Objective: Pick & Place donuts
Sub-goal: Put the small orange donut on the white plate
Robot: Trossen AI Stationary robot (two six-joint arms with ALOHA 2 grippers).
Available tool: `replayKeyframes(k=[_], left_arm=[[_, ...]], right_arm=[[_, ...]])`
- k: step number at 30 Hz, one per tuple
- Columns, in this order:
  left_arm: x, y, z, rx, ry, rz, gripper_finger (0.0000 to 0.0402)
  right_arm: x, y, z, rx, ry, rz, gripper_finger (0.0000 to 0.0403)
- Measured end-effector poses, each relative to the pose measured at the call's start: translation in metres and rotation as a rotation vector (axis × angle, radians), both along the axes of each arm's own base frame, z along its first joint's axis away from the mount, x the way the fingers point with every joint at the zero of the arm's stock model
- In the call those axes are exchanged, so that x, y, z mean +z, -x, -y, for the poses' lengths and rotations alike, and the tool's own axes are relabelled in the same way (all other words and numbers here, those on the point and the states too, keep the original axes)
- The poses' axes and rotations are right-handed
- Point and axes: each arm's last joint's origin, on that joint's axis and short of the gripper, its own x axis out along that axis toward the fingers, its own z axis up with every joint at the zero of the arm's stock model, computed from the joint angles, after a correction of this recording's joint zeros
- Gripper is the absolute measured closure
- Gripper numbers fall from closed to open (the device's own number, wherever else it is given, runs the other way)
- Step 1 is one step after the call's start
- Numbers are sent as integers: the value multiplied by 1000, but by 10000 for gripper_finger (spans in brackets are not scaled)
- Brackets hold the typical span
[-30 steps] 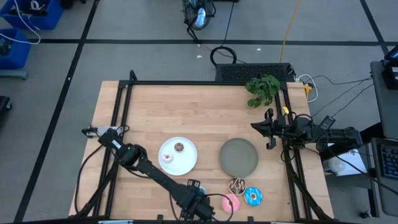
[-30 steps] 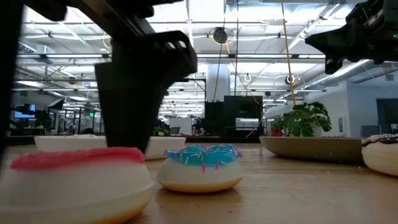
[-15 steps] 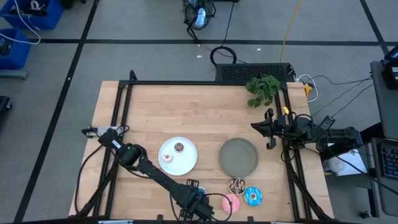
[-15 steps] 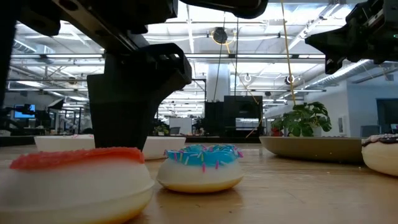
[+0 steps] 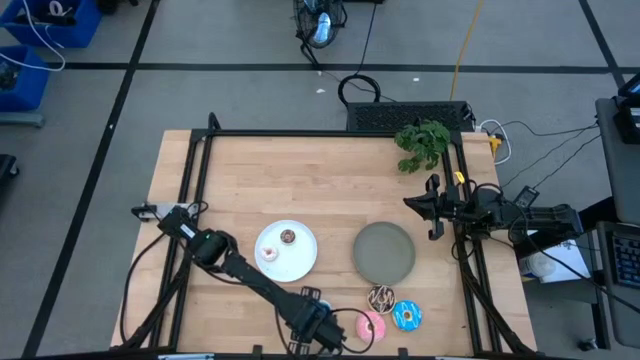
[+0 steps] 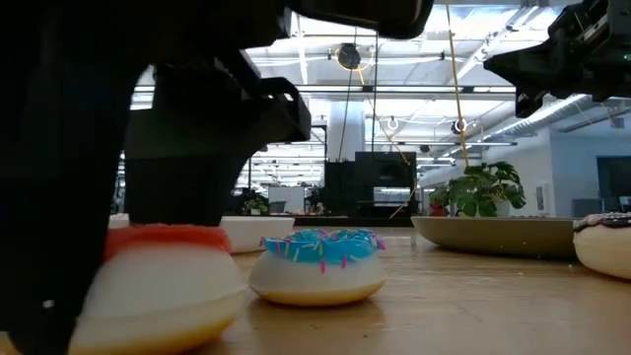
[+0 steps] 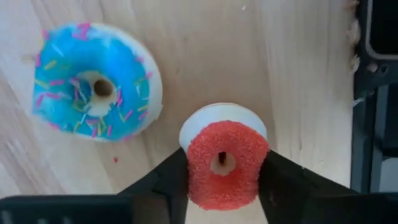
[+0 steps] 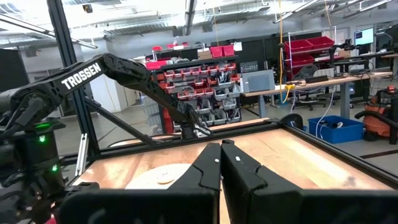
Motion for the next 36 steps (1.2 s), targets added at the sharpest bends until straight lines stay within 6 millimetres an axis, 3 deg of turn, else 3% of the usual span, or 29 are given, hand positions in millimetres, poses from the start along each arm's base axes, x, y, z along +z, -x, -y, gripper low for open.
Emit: replayKeyframes(k=[6, 13, 19, 27, 36], left_arm=[[15, 5, -8, -43, -3, -30, 281], [82, 11, -32, 9, -1, 102, 279], [125, 33, -52, 12, -136, 137, 278], [137, 41, -73, -5, -266, 108, 290], [136, 27, -97, 2, -215, 96, 303]], right_arm=[[0, 0, 0, 0, 0, 0, 403], [0, 0, 0, 0, 0, 1, 403], [0, 0, 0, 1, 0, -3, 403], [-1, 0, 0, 1, -1, -7, 403], [-1, 0, 0, 3, 0, -7, 403]])
